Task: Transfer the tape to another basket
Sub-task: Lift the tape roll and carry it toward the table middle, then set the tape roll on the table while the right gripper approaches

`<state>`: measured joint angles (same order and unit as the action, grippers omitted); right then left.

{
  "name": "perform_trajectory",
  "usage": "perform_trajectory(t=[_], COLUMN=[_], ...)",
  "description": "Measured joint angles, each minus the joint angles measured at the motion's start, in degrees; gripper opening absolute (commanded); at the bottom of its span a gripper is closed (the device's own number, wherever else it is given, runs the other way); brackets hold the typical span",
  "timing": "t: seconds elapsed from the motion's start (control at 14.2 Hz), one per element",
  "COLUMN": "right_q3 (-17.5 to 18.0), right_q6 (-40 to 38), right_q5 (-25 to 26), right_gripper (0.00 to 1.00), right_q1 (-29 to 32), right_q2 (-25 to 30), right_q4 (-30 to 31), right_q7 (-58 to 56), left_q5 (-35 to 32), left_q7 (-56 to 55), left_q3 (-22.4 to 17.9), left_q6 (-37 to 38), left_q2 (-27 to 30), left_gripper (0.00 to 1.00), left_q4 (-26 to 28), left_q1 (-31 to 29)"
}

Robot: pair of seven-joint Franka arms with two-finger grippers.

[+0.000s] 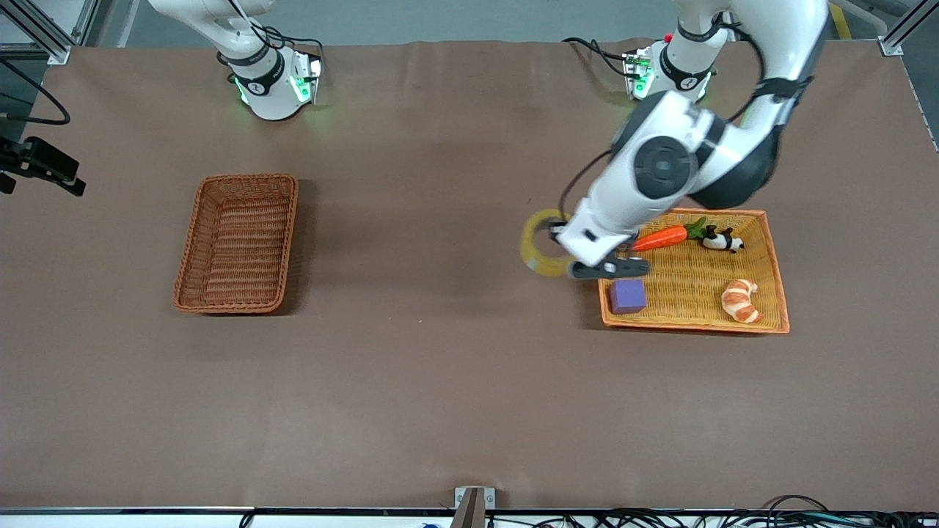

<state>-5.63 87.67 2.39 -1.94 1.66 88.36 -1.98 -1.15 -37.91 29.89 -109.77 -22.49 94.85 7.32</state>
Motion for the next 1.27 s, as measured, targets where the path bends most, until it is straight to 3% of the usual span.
perform_trajectory(t=[0.14,0.42,0.64,0.85,0.92,1.13,1.27], right_q3=[-0.02,-0.06,-0.35,-0.39,-0.4,-0.44,-0.43], right_q6=[0.02,0.08,0.12,0.13,0.13,0.12,0.11], right_q5=[0.0,-0.14,-0.99,-1.28,-1.29,-1.31,-1.35], right_gripper=[1.0,1.0,1.0,1.0,1.0,1.0,1.0], right_q1=[0.0,0.01,0.09,0.11,0.12,0.15,0.15], right_q2=[-0.01,-0.02,-0.03,-0.03,-0.03,-0.05,-0.08], right_q4=[0.01,0.02,0.03,0.03,0.04,0.04,0.09], right_q7=[0.0,0.0,0.0,0.0,0.0,0.0,-0.02], left_q5=[-2.68,-11.41,-12.46,-12.46,-12.46,-12.46,-12.46], left_q7=[-3.85,-13.47,-15.37,-15.45,-15.46,-15.39,-15.39], left_q3=[2.59,2.71,-2.82,-7.81,-7.94,-8.12,-8.12], left_q6=[-0.01,-0.41,-2.4,-10.14,-12.17,-13.35,-13.36], left_q2=[-4.57,-17.74,-26.68,-31.38,-32.59,-33.95,-33.9], left_gripper=[0.0,0.01,0.07,0.09,0.18,0.63,0.73], left_q4=[-2.67,-13.29,-22.21,-24.62,-24.91,-25.84,-26.66], left_q1=[2.28,12.54,21.83,27.7,28.0,27.64,27.34])
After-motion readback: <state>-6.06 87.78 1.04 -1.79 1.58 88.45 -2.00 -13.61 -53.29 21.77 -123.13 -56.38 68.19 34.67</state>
